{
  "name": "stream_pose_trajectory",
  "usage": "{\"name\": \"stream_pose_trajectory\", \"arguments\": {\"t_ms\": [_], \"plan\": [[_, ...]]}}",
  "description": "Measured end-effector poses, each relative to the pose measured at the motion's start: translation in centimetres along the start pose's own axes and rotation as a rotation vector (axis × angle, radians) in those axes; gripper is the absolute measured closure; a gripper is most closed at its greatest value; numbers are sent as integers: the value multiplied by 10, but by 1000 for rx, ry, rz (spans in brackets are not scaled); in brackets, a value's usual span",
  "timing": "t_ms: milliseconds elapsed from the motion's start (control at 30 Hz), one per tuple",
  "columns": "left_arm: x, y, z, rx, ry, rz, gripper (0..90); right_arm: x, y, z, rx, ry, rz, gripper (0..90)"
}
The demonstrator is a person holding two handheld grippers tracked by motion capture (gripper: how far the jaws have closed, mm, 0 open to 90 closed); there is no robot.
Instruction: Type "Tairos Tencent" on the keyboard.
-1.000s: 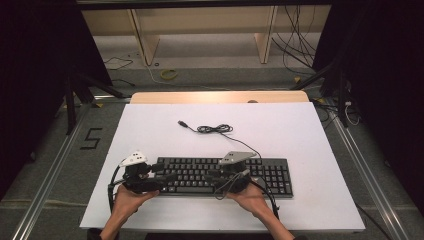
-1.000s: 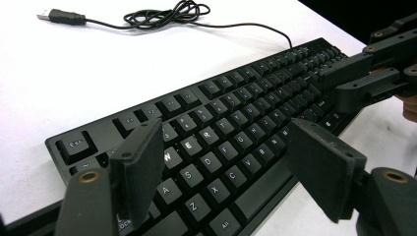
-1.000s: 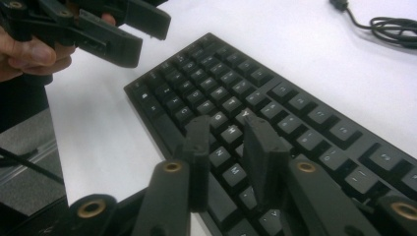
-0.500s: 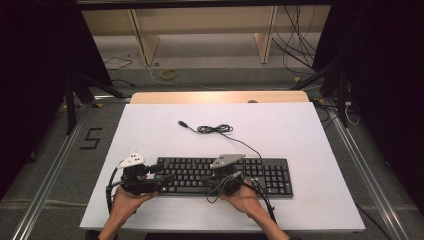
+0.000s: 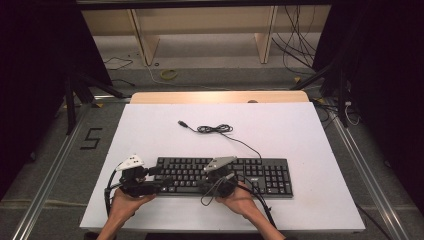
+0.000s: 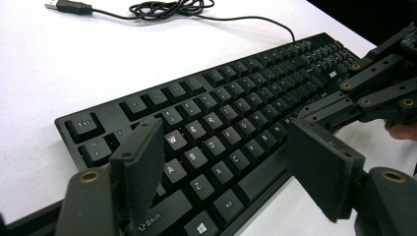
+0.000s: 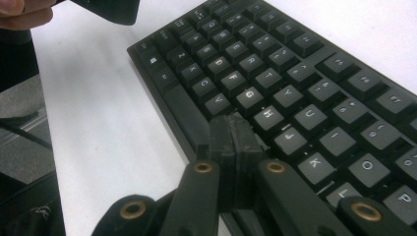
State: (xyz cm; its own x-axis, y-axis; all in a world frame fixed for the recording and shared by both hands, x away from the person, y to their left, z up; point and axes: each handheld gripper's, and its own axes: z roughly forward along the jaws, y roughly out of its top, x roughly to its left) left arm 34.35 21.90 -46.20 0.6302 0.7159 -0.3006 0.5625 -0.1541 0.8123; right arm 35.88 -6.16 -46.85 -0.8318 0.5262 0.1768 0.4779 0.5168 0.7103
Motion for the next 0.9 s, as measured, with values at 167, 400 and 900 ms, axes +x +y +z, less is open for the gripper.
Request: {"name": "stream_pose_trajectory", "arguments": {"t_ms": [167, 400, 900], "plan": [[0, -2, 0, 6, 0, -2, 306, 0, 0, 3, 11, 2, -9, 900], [0, -3, 0, 10, 1, 2, 306, 2, -1, 8, 34, -7, -14, 900], [0, -4, 0, 16, -2, -5, 305, 1, -1, 11, 43, -14, -20, 900]]}}
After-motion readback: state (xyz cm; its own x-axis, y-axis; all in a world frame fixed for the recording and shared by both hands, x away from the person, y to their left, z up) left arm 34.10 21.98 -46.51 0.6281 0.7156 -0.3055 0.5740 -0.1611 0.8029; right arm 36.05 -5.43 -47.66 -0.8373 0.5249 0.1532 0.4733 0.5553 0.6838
